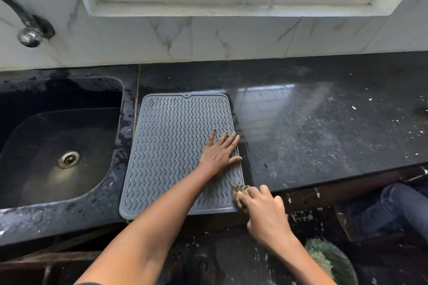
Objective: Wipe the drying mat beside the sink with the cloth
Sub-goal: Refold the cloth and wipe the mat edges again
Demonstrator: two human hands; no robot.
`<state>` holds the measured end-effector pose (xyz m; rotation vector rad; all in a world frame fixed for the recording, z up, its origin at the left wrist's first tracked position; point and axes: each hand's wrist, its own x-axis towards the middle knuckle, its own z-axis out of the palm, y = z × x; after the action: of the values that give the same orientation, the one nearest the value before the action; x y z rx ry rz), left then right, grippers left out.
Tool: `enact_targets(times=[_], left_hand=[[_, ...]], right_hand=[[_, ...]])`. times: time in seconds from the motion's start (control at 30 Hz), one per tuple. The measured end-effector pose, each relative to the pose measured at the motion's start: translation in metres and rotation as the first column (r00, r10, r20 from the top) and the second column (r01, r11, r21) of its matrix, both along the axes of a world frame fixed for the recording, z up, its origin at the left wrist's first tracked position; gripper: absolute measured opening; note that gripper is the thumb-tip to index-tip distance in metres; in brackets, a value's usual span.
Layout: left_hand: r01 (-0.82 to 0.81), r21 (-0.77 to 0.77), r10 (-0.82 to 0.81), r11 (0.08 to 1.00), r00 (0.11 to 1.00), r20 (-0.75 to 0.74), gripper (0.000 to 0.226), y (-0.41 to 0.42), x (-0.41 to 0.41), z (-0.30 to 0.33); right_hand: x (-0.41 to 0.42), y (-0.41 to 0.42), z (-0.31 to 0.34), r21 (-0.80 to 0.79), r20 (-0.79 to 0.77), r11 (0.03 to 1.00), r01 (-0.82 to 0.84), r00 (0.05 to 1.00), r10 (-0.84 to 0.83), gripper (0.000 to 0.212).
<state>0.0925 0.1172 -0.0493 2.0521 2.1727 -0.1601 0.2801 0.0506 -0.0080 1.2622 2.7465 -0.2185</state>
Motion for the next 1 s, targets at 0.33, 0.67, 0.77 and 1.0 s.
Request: enact_targets(times=[0.33,0.67,0.77,1.0], left_hand=[[0.239,0.011,-0.238,0.971,0.962,0.132,0.076,-0.043,-0.010,-0.014],[0.036,0.088,-0.052,0.995,0.981,0.189,0.064,-0.067,-0.037,-0.014],[-0.174,0.095,0.156,0.980,0.972,0.174,0.066,-0.114,-0.077,-0.021],[-0.254,0.132,0.224,0.958,0.953,0.206,0.062,-0.156,-0.108,-0.025]], right_hand=[[-0.014,-0.027,-0.001,0.085,-0.091,0.987,-0.138,0.985,0.146,0.075],[-0.044,-0.028,0.012,0.121,-0.242,0.931,-0.343,0.900,0.363,0.044],[-0.082,-0.040,0.013,0.083,-0.196,0.837,-0.541,0.815,0.546,0.044],[-0.083,-0.017,-0.002,0.084,-0.037,0.669,-0.739,0.668,0.743,0.048]])
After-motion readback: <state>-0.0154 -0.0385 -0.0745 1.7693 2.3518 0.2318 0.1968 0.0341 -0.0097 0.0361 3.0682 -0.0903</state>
